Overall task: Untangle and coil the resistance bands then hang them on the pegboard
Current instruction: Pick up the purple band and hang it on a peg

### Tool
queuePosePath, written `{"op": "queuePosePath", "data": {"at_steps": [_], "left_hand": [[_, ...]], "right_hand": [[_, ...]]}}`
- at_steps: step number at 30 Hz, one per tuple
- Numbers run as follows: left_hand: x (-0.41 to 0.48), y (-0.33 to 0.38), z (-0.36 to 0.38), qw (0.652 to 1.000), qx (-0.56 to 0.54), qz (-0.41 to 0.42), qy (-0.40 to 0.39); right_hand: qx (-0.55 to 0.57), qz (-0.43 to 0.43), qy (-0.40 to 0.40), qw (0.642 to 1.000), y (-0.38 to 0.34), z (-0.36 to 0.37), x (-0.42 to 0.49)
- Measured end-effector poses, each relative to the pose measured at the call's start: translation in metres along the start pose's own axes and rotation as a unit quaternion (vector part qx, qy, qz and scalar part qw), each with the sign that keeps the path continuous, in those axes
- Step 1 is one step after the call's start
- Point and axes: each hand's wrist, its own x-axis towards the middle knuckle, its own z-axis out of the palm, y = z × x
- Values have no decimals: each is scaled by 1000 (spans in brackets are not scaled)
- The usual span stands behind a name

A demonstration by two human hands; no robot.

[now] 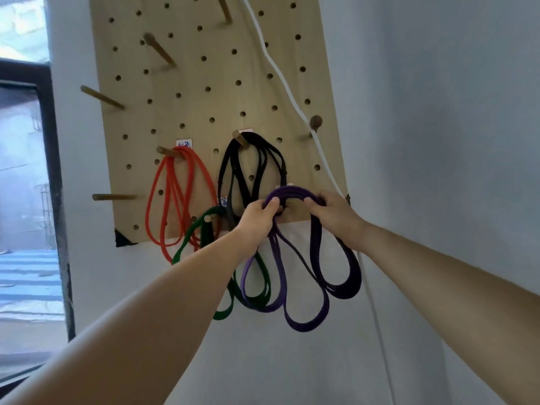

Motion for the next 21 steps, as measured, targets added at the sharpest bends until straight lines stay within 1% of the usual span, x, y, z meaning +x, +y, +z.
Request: {"op": "queuePosePath", "data": {"at_steps": [7,11,15,19,21], "left_hand": [[15,-23,5,995,62,46,67],[17,-27,5,982,150,87,70],[19,-27,-1,965,236,92,70],[22,-29,2,956,270,81,78],[25,-32,8,954,273,83,94]], "right_hand": [[-70,-9,-28,997,15,12,6],[-95,-14,-12,995,17,13,11],[-104,-23,-21,994,22,12,11],[-137,-26,-31,990,23,11,13],[-149,-30,-23,988,23,10,15]]}}
